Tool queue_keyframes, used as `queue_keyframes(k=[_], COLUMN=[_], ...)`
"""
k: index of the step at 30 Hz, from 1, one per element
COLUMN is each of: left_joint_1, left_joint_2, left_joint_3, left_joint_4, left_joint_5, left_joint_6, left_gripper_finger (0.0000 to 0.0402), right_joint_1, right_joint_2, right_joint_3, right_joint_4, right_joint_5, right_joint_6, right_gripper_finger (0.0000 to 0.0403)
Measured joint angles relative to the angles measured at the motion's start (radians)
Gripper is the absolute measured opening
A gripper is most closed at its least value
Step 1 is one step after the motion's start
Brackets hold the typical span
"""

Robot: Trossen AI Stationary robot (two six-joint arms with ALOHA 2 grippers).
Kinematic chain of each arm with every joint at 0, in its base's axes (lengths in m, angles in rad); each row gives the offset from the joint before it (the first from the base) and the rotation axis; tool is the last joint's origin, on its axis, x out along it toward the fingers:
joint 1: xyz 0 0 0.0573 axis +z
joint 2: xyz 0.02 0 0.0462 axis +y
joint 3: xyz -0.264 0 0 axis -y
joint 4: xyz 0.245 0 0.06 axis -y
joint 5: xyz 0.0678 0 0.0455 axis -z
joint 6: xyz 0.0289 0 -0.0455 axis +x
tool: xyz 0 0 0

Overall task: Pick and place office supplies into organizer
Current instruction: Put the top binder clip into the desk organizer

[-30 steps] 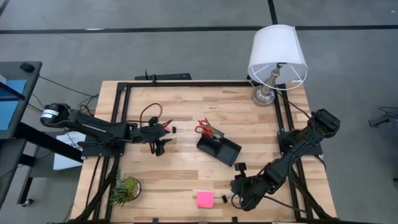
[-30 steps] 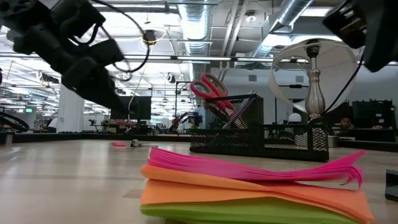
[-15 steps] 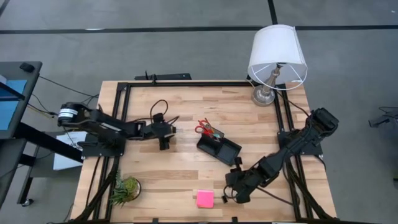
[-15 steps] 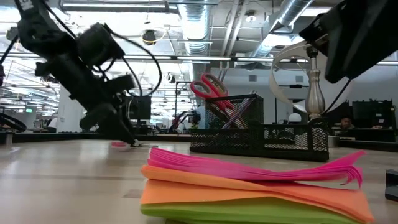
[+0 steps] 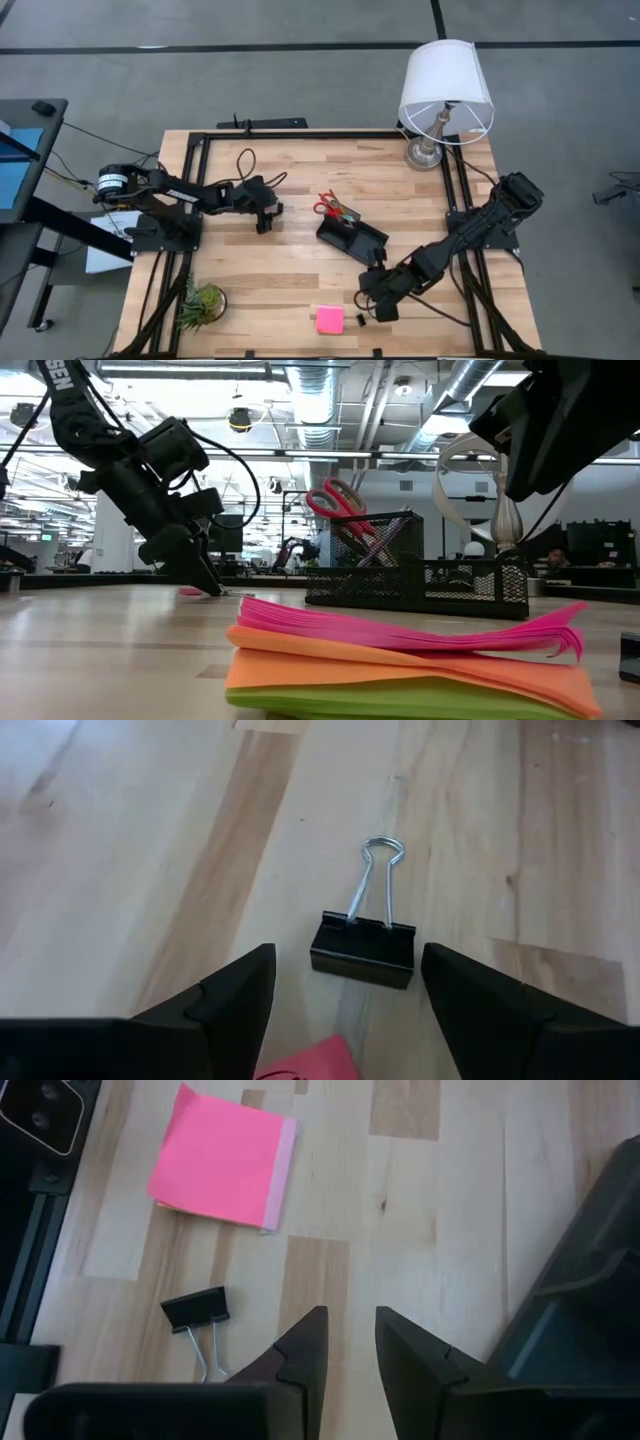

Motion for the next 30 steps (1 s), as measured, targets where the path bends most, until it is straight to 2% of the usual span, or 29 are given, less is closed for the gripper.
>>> queue_keyframes(k=[7, 13, 25, 30], left_joint_1=[-0.001, -0.002, -0.046, -0.069], left_joint_2=[0.000, 0.000, 0.000, 0.000], left_joint_3=[-0.001, -0.001, -0.001, -0.001], left_joint_4=[0.010, 0.012, 0.013, 0.016], left_joint_5=[0.070, 0.084, 0.118, 0.070], left_joint_6=[0.015, -0.011, -0.048, -0.145], left_gripper_finger=[0.0248, 0.0241, 0.0151, 0.0126], right_joint_1=[0.004, 0.003, 0.003, 0.003], right_joint_2=[0.000, 0.000, 0.000, 0.000], right_joint_3=[0.000, 0.000, 0.000, 0.000], right_joint_4=[0.000, 0.000, 0.000, 0.000], right_joint_5=[-0.001, -0.002, -0.002, -0.002], right_joint_6=[0.000, 0.000, 0.000, 0.000], right_gripper_finger=[0.0081, 0.0081, 0.0081, 0.0081])
